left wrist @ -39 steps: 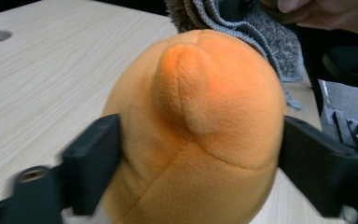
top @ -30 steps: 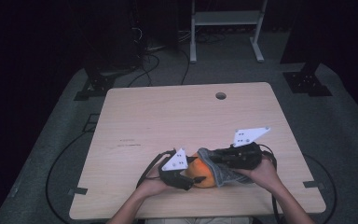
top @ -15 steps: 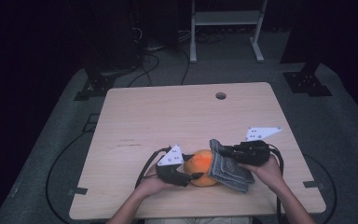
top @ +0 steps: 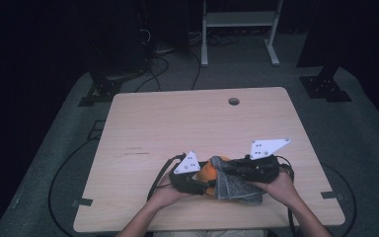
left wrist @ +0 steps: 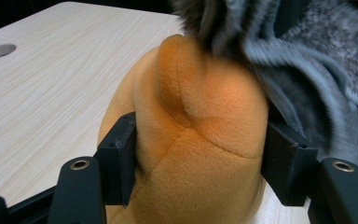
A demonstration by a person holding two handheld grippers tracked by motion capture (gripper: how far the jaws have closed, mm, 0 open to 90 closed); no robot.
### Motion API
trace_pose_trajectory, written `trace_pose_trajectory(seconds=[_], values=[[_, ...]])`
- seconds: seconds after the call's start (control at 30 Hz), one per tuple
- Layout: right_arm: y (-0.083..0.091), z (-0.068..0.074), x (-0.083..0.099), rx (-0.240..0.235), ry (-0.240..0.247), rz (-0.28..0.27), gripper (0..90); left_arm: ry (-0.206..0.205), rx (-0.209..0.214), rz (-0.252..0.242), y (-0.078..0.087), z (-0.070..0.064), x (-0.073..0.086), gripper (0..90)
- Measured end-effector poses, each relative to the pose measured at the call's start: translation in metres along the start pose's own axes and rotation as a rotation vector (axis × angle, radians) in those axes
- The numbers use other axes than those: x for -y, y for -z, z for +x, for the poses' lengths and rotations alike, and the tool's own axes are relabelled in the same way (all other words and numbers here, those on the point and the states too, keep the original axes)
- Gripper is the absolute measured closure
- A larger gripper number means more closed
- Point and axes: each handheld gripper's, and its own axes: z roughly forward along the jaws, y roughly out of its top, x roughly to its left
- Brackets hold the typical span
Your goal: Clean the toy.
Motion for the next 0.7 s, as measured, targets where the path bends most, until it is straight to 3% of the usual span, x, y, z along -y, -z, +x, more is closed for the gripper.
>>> trace_pose_trajectory(seconds=[0.13, 0.23, 0.47, 0.7], values=[[-0.015, 0.007, -0.015, -0.017, 0.047, 0.029, 80.2, -0.041, -0.008, 0.010, -0.002, -0.005, -0.001, 35.7], [-0.017, 0.000, -0.014, -0.007, 0.025, 0.019, 80.2, -0.002, -0.002, -0.007, 0.001, -0.001, 0.003, 36.6], [0.000, -0.017, 0.010, 0.048, -0.053, -0.031, 80.1, 0.066, 0.022, -0.042, 0.002, 0.008, 0.008, 37.3], [0.013, -0.023, 0.033, 0.086, -0.107, -0.046, 80.1, 0.130, 0.024, -0.062, 0.005, 0.018, 0.011, 37.2]])
